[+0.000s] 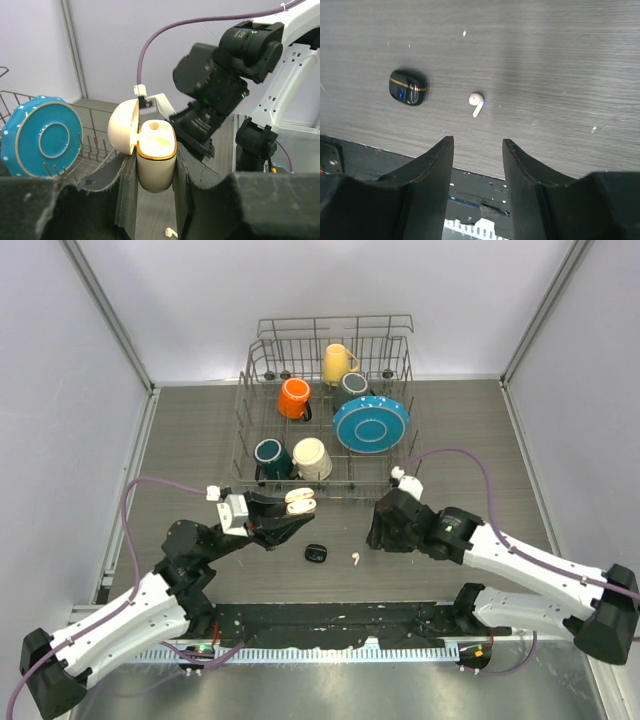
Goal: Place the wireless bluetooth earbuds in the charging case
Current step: Pick up the earbud from the center of the board.
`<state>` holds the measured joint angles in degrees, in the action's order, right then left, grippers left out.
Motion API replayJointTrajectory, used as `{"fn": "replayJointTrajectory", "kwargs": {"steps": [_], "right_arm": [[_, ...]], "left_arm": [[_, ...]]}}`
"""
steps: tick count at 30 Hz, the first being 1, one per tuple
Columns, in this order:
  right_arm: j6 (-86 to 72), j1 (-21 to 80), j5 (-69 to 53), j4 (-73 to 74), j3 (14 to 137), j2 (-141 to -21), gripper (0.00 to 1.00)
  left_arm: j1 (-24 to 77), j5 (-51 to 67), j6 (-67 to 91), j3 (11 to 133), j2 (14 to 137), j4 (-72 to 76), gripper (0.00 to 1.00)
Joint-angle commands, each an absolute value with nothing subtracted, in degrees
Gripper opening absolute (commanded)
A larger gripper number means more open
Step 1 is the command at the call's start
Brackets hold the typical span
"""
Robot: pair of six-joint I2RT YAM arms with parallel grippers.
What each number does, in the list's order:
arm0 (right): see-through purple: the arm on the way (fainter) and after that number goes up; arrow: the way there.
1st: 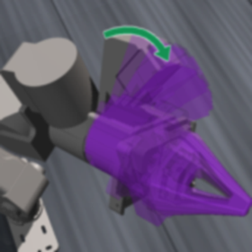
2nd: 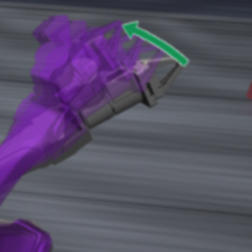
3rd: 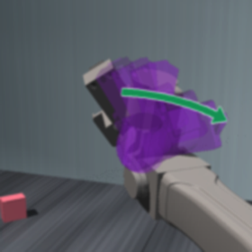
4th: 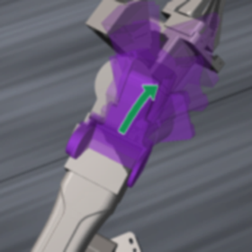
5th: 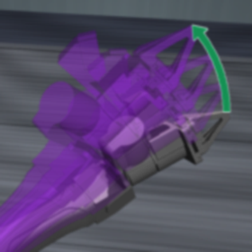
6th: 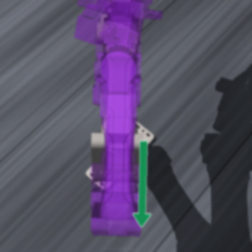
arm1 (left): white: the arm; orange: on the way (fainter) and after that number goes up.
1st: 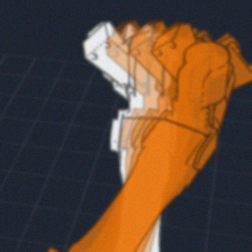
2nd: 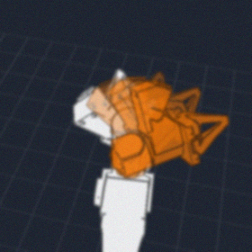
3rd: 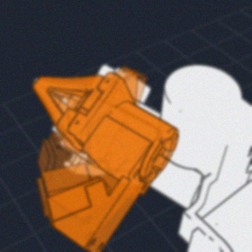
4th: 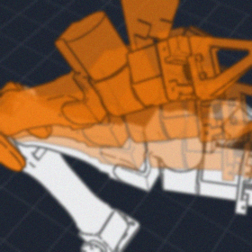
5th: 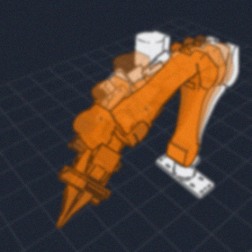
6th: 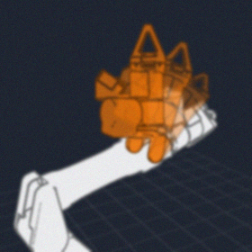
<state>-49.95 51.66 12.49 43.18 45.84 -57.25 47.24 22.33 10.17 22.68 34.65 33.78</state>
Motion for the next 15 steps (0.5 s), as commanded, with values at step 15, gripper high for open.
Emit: {"fn": "replayJointTrajectory", "kwargs": {"steps": [15], "right_arm": [[-55.0,64.2,26.8,34.0,46.7,-71.8,0.47]], "left_arm": [[47.3,19.5,8.5,22.5,29.7,29.9,0.00]]}}
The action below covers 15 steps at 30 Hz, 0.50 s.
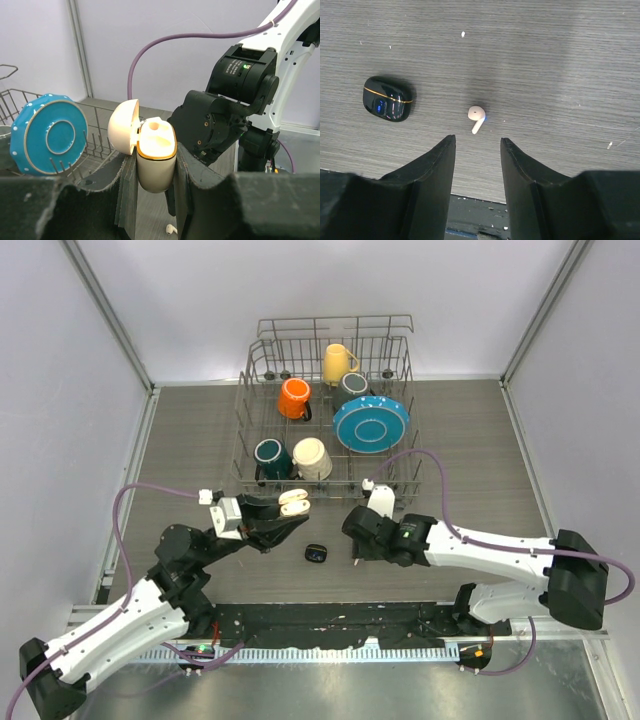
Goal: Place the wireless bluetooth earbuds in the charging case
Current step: Pick up the earbud from the center of the board.
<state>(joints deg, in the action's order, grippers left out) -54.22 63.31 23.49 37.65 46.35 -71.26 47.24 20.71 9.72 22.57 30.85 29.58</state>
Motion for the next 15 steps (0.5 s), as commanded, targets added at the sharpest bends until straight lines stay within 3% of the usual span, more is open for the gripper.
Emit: {"fn": "replayJointTrajectory", "kwargs": {"steps": [1,15], "right_arm": [[-54.8,64.4,26.6,33.5,46.3,-72.0,0.48],[-57.9,66.9,32.6,29.3,42.5,-73.3,0.50]], "left_arm": [[47.4,19.3,8.6,22.4,29.6,29.8,0.00],[47.3,19.2,8.6,22.2,30.1,29.8,0.00]]}}
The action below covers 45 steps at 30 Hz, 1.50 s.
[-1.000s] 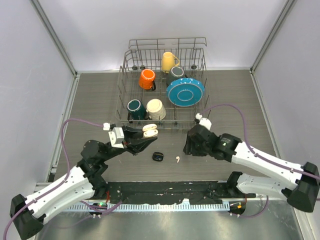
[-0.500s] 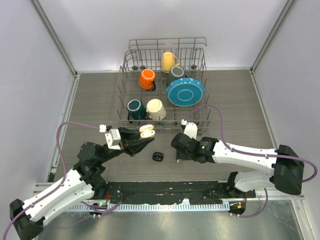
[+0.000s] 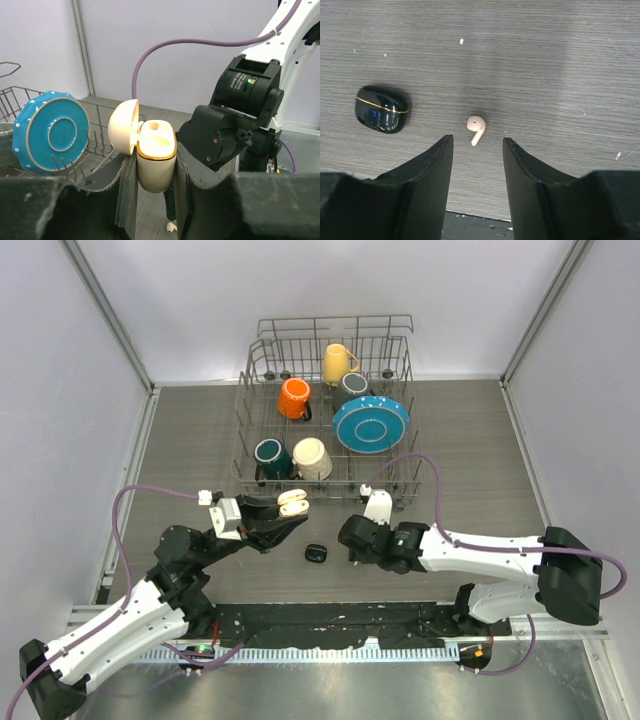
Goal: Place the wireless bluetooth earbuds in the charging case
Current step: Pick up the earbud from the center of the board.
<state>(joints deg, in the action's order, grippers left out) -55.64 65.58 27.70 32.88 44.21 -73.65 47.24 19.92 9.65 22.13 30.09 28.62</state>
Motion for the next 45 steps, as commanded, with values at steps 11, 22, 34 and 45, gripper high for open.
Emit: {"fn": "replayJointTrajectory", "kwargs": {"steps": [11,22,34,45], "right_arm": [[-58.0,67.3,32.7,25.1,40.2,-75.1,0.50],[-57.1,67.3,31.6,23.5,40.7,-78.7,0.45],[-56.6,67.3,30.5,23.0,41.7,-81.6,0.43],[-56.4,67.3,30.1,23.0,43.0,-83.3,0.43]], "left_arm": [[47.3,18.9,8.7,21.7,29.9,30.0,0.00],[47.4,18.8,8.7,21.6,29.9,29.9,0.00],[47.4,18.6,8.6,21.6,29.8,29.8,0.00],[47.3,18.5,8.8,21.4,30.0,30.0,0.00]]}}
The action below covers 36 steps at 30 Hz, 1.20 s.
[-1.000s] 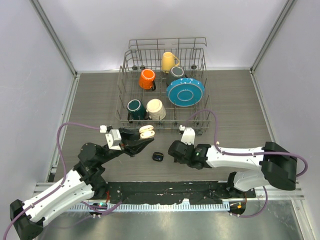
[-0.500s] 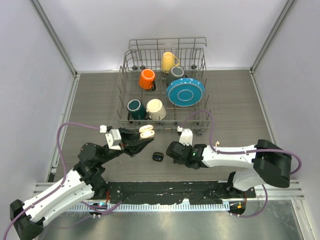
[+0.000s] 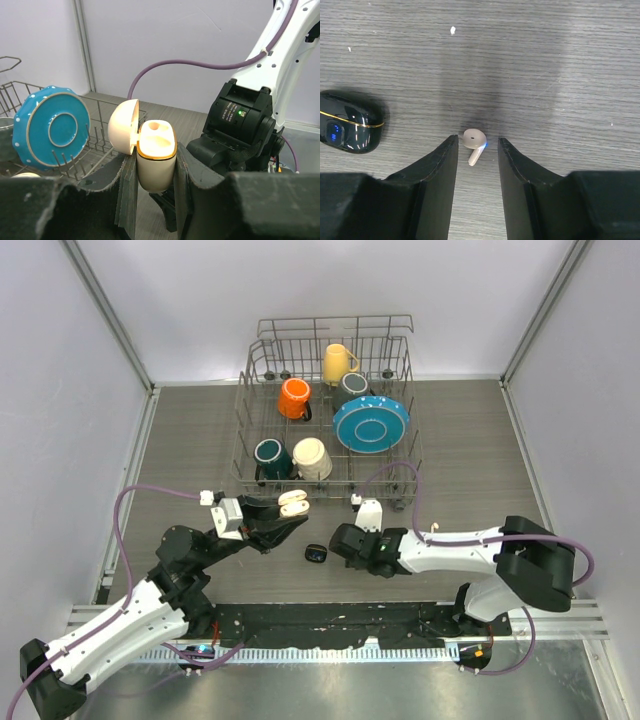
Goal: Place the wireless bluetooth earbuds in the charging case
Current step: Pick up the earbud from the center of the board.
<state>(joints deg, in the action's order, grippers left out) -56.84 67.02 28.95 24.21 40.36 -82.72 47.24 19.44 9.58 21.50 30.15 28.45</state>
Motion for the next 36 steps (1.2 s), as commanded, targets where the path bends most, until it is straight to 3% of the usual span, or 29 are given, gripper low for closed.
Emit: {"fn": "replayJointTrajectory", "kwargs": {"steps": [1,24,36], "right_arm": [[-56.3,67.2,30.1,22.9,43.2,-83.5,0.43],[-57.3,65.1,27.8,23.6,43.4,-85.7,0.40],[-57.5,65.0,27.5,25.0,43.0,-84.6,0.33]], "left_arm": [[47.4,18.6,8.8,21.4,30.1,30.0,0.00],[47.4,18.5,8.8,21.1,30.0,30.0,0.00],[47.4,18.3,8.8,20.7,29.7,29.7,0.00]]}}
